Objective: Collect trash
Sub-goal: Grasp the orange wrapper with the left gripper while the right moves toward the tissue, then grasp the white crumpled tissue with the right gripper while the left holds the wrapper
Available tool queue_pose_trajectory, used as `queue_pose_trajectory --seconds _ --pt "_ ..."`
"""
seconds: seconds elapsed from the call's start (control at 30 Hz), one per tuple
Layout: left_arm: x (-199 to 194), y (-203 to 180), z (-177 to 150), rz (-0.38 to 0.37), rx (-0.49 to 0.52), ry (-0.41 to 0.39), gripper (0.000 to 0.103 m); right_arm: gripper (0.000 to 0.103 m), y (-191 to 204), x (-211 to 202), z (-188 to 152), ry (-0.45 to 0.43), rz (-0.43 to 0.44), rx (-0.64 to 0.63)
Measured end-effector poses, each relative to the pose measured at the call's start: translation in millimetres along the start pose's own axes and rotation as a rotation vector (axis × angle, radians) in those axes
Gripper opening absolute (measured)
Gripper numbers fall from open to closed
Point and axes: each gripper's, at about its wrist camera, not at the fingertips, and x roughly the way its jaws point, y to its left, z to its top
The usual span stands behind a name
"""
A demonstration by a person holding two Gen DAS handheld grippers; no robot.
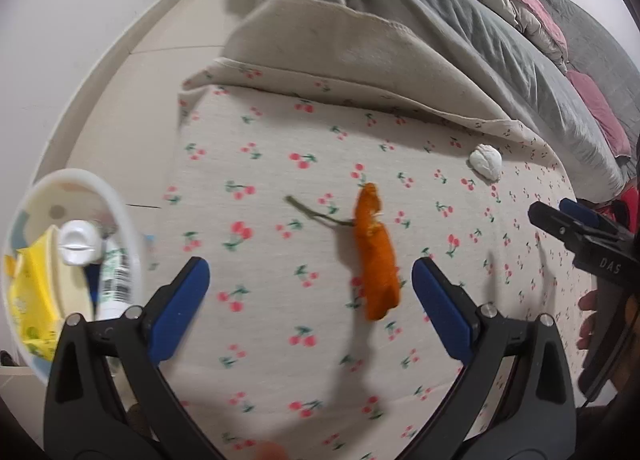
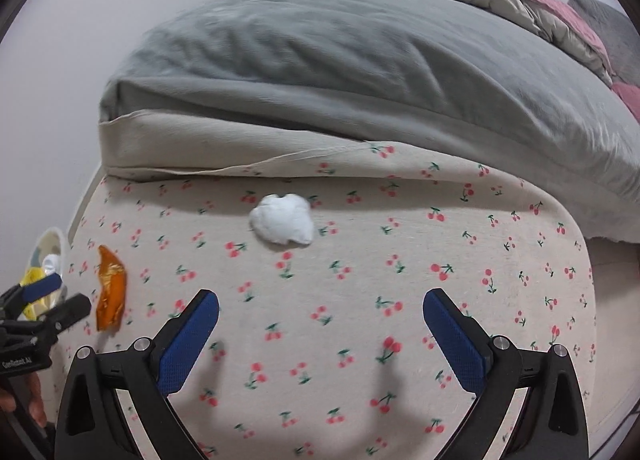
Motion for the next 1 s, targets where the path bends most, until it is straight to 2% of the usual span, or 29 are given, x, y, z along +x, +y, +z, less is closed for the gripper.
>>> queue_pose_trajectory --seconds 0.17,0.2,0.23,0.3,0.33,0.4,0.47,0.7,0.87,1.0 --pt "9.9 -17.8 2.3 -0.046 0.012 0.004 0.086 0.103 -10.5 14.4 0.2 -0.005 -0.017 0.003" --pt "8.3 -21.0 1.1 -0.046 0.018 -0.002 0.079 0.103 -11.6 18.3 0.8 -0.002 -0.018 0.010" --pt "7.1 -21.9 1.9 -0.040 0.024 -0.006 0.075 0.103 -12.6 21.8 1.9 0.004 -0.013 0.018" --pt "7.0 -22.9 3.8 -0.033 0.030 -0.009 0.052 0.103 -13.5 30.1 4.1 0.017 0.008 0.040" --pt "7.0 -22.8 4.8 -0.025 0.033 -0.010 0.047 0.103 -11.9 33.9 5.3 0.022 0.013 0.043" --pt "6.9 -20.2 6.3 -0.026 0.038 -0.010 0.030 0.103 -6.2 39.7 7.4 0.029 0.014 0.036" --pt "6.4 -18.1 7.8 -0.034 0.042 -0.008 0.019 0.103 -0.5 46.1 9.9 0.038 0.006 0.027" --pt "-2.4 -13.5 15.7 -0.014 0.052 -0.041 0.017 0.103 15.8 64.0 20.0 0.028 -0.060 -0.007" --pt "-7.9 -6.7 20.5 -0.024 0.033 -0.056 0.017 0.103 23.6 72.3 26.6 0.000 -0.070 0.010" --pt "-9.5 -2.8 20.4 -0.030 0.019 -0.057 0.017 0.103 25.4 79.1 35.2 0.029 -0.080 0.022"
